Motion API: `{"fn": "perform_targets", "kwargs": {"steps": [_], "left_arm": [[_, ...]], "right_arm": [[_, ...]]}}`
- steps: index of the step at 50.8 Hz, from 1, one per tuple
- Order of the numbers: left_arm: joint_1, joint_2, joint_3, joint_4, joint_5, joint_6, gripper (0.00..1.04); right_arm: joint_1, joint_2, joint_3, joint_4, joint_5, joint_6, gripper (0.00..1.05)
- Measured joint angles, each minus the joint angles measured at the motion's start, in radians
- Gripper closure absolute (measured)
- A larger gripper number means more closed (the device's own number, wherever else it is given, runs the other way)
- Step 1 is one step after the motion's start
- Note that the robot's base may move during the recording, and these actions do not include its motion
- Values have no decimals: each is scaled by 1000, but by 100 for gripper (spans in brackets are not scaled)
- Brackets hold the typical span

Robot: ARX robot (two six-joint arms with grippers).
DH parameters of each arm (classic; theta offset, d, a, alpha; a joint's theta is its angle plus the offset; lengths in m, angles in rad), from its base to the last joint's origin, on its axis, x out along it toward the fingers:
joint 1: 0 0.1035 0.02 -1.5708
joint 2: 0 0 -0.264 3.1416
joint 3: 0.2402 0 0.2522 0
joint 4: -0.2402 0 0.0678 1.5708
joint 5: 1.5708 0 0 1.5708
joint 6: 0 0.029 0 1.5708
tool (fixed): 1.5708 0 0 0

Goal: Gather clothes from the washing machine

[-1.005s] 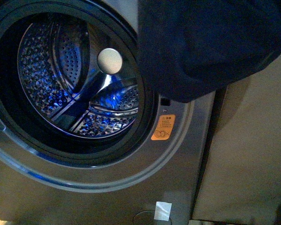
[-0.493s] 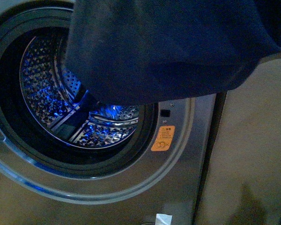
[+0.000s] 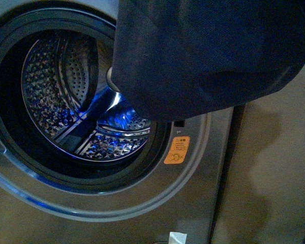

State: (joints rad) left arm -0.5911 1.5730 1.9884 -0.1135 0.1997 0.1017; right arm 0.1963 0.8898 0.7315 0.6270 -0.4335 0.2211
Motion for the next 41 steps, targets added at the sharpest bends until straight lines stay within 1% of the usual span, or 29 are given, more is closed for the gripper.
{"fn": "perform_targets", "kwargs": {"steps": [5,12,25,30,33,38,41], "left_arm": [[0,0,0,0,0,0,92],[0,0,0,0,0,0,92],[0,0,0,0,0,0,92],[0,0,0,0,-2,0,92],[0,0,0,0,-3,0,92],[0,0,0,0,-3,0,92],[0,0,0,0,-3,0,92]], "right_arm": [[46,122,69,10,49,-84,7],[109,249,140,9,89,-148,7],[212,359,189,51,154,-165,7],[234,388,205,69,182,-165,7],[240,404,216,84,215,-165,7],[242,433,234,116,281,-168,18],[239,448,242,135,324,-180,27]]}}
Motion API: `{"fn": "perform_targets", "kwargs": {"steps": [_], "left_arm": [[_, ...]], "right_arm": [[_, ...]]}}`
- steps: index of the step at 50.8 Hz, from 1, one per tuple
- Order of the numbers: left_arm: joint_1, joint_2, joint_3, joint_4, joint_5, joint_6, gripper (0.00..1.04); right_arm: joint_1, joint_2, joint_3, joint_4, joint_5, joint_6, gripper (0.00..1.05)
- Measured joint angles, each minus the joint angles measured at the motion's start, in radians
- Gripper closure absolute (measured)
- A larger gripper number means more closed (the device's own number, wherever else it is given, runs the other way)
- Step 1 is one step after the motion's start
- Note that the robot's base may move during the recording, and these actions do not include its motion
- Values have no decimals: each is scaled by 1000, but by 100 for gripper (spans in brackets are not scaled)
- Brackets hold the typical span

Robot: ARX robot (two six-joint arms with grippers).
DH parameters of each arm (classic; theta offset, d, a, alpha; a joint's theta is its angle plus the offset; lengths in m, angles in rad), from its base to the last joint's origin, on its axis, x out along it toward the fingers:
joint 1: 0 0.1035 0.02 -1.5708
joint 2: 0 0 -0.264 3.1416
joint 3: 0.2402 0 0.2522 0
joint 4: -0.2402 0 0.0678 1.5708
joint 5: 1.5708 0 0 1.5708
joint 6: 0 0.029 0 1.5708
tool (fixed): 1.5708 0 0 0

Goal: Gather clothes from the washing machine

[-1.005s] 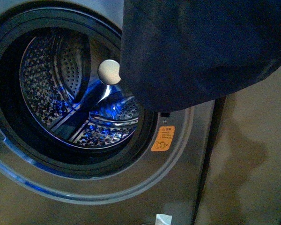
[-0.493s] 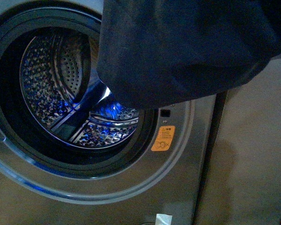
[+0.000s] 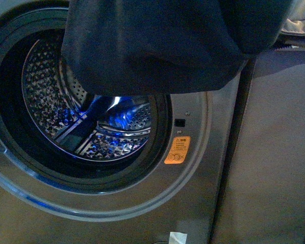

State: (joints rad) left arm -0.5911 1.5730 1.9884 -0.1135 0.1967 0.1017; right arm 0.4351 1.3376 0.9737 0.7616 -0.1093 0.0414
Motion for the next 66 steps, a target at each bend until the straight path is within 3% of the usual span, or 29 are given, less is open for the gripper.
{"fn": "perform_targets", "kwargs": {"steps": [7,21,26,32,38,49,52,58,66], "left_arm": [[0,0,0,0,0,-2,91],[0,0,7,0,2,-1,42],[0,0,7,0,2,-1,24],[0,0,7,0,2,0,5],[0,0,7,0,2,0,7],[0,-1,8,0,2,0,7],[0,0,8,0,2,0,7],[0,-1,8,0,2,0,7],[0,-1,8,0,2,0,7]], "right_arm": [[-15,21,0,77,72,-50,44],[-111,-9,-24,259,96,-164,90],[-195,-70,-43,266,61,-169,96],[-370,-175,-46,228,-6,-146,97],[-620,-254,-21,160,-117,-67,97],[-1222,-172,54,125,-365,218,97],[-1341,-135,53,97,-421,270,97],[-1508,-76,8,45,-517,320,97],[-1622,-50,-95,-139,-639,288,97]]}}
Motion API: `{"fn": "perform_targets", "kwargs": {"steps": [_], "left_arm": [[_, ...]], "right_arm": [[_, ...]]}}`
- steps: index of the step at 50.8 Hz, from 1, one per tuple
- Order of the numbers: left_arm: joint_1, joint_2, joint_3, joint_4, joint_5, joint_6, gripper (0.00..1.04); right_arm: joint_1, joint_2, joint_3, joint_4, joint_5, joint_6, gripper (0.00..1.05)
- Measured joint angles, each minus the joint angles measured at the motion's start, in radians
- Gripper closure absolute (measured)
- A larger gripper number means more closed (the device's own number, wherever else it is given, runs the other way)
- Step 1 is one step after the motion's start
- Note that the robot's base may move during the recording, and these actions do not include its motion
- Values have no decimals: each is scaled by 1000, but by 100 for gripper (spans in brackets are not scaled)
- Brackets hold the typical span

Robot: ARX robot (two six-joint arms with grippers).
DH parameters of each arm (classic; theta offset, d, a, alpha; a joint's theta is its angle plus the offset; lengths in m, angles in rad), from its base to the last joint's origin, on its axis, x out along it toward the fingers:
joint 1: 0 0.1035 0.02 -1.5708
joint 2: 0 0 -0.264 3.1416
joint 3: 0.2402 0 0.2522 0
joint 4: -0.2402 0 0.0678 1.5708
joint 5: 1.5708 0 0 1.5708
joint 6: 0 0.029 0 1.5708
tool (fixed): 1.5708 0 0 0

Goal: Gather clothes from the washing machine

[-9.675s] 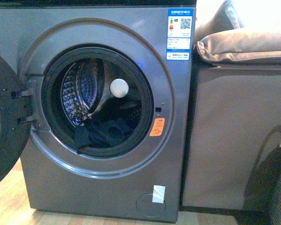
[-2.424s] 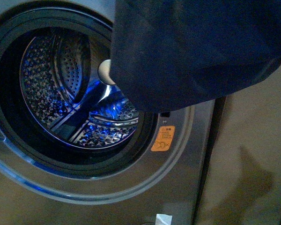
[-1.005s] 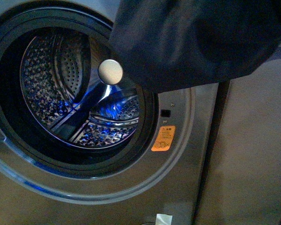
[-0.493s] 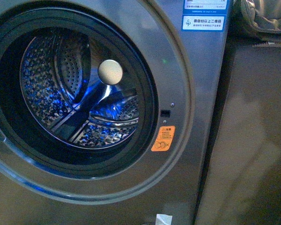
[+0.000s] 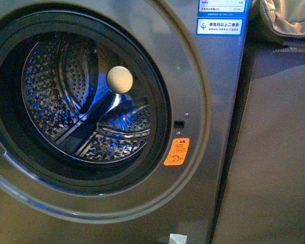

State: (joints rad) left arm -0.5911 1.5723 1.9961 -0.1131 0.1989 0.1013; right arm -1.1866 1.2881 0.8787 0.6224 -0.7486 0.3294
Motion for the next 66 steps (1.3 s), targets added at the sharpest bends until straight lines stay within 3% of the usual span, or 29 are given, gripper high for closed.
{"fn": "perform_targets", "kwargs": {"steps": [5,13,19,26,39,45,52,54,60,66], "left_arm": [[0,-1,0,0,0,0,7],[0,-2,0,0,0,0,7],[0,-2,0,0,0,0,7],[0,-2,0,0,0,0,7],[0,-2,0,0,0,0,7],[0,-2,0,0,0,0,7],[0,-2,0,0,0,0,7],[0,-2,0,0,0,0,7],[0,-2,2,0,0,0,7],[0,-2,2,0,0,0,7]], "right_arm": [[-16,24,-100,-172,-68,-78,97],[28,121,-202,-317,-52,-143,97],[75,150,-238,-462,-71,-130,70],[93,112,-245,-544,-124,-81,49],[185,-88,-246,-552,-139,-11,9],[274,-218,-246,-456,-101,52,8],[445,-385,-241,-323,42,82,7],[538,-442,-234,-295,117,79,7],[920,-568,-235,-267,420,9,7],[1281,-678,-399,-128,695,-64,7]]}}
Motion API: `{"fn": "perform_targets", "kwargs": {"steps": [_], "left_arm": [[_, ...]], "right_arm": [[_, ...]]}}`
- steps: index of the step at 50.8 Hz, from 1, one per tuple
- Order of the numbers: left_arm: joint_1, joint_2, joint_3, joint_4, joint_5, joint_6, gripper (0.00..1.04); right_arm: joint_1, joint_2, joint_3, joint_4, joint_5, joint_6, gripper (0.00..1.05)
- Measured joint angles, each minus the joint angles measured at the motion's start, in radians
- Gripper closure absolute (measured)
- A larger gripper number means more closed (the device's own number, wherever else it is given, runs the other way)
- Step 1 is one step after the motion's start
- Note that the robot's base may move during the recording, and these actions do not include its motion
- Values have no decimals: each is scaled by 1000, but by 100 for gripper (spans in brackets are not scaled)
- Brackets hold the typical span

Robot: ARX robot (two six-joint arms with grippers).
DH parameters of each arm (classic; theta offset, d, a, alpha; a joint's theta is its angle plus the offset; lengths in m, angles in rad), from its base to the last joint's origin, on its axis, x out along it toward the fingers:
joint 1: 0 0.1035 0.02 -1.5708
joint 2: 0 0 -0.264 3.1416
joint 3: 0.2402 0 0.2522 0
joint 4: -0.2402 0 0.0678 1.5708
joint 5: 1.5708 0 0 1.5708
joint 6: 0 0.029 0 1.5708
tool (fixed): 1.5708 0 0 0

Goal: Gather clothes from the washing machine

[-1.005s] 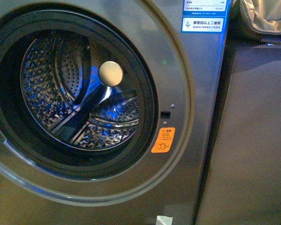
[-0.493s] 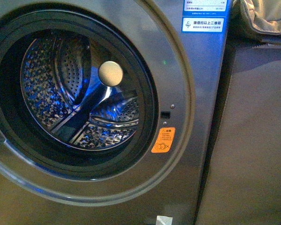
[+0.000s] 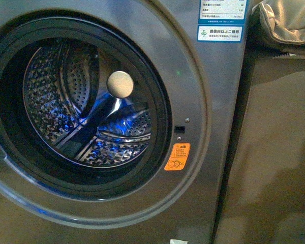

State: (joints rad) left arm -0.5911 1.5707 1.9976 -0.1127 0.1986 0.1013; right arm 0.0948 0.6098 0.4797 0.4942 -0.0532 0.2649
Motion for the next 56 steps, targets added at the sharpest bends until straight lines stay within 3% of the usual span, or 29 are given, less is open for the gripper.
{"fn": "perform_targets", "kwargs": {"steps": [3,5,8,10,14,16,18,20,23,27,33,36,39,45,56], "left_arm": [[0,0,0,0,0,0,7],[0,0,0,0,0,0,7],[0,0,0,0,0,0,7],[0,0,0,0,0,0,7],[0,-1,0,0,0,0,7],[-13,18,46,-76,-65,-21,7],[-19,56,169,-281,-266,-62,7],[-15,62,206,-375,-381,-71,7],[8,60,218,-410,-483,-87,7],[56,39,206,-430,-571,-114,7],[107,-26,132,-515,-619,-188,7],[104,-56,88,-526,-588,-243,7],[101,-148,-79,-385,-653,-198,19],[166,-413,-539,-83,-596,-130,44],[273,-667,-1033,132,-513,-116,76]], "right_arm": [[92,-19,-71,46,89,-34,9],[131,-35,-67,-77,189,-89,15],[136,-57,-72,-229,257,-155,24],[123,-77,-104,-315,262,-196,33],[98,-112,-164,-330,237,-231,47],[81,-137,-188,-325,220,-243,56],[65,-161,-210,-317,205,-248,65],[48,-186,-238,-311,183,-254,75],[30,-212,-270,-308,174,-257,88],[-53,-241,-303,-308,66,-262,103],[-91,-286,-344,-308,58,-262,102],[-92,-306,-361,-308,52,-263,102],[-92,-327,-379,-312,52,-262,102],[-93,-360,-402,-324,54,-262,102],[-93,-401,-421,-341,52,-262,102]]}}
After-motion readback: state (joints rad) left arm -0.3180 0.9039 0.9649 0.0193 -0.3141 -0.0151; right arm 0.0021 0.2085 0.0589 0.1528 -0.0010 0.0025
